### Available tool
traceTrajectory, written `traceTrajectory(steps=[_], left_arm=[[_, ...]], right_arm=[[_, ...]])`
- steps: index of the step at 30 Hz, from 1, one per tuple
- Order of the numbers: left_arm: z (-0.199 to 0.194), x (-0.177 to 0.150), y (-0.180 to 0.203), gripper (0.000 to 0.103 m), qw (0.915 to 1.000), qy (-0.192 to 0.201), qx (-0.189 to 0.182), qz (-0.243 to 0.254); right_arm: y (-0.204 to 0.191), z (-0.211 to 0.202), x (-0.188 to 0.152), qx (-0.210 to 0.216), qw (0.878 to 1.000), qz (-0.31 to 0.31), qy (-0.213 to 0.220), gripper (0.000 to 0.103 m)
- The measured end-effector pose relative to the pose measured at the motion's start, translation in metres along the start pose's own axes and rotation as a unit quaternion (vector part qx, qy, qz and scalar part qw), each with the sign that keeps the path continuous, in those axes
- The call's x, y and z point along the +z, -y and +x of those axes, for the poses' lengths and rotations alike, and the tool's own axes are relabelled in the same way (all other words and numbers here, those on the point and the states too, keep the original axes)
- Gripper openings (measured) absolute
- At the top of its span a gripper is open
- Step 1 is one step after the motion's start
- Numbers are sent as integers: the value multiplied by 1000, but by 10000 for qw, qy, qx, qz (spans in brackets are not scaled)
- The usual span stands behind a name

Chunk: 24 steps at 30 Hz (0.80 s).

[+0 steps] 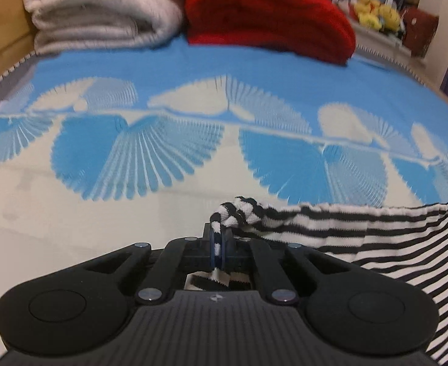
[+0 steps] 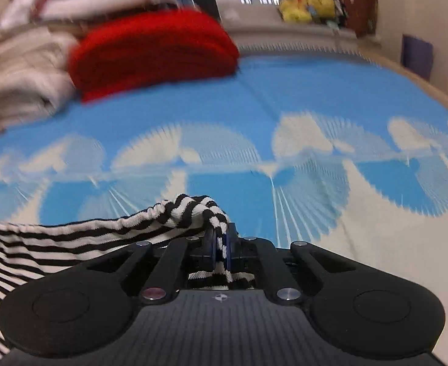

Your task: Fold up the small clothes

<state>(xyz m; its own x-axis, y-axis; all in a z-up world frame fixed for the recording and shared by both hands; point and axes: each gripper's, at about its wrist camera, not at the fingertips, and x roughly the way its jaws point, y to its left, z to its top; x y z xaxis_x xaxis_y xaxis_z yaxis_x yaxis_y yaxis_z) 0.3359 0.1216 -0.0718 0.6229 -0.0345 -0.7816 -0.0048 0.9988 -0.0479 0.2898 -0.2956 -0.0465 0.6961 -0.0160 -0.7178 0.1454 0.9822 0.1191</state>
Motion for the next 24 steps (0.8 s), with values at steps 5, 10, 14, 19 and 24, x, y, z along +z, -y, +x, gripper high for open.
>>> traceTrajectory(steps=[5, 10, 14, 19, 24], left_arm=[[31, -10, -2, 9, 9988, -486, 65, 15], [28, -8, 1, 29, 9971, -739, 185, 24], [-9, -4, -3, 39, 9979, -635, -33, -90], [-75, -4, -29, 43, 9954, -616, -410, -604], [-133, -45, -55, 43, 9928, -649, -731, -698]], right_arm=[[-2, 33, -10, -118, 9986, -96, -509, 9], [-5, 45, -18, -187, 9966, -62, -798, 25], [5, 27, -14, -83, 9961, 187, -856, 31], [28, -34, -10, 338, 9956, 574, -658, 40], [62, -92, -31, 730, 9892, 928, -867, 45]])
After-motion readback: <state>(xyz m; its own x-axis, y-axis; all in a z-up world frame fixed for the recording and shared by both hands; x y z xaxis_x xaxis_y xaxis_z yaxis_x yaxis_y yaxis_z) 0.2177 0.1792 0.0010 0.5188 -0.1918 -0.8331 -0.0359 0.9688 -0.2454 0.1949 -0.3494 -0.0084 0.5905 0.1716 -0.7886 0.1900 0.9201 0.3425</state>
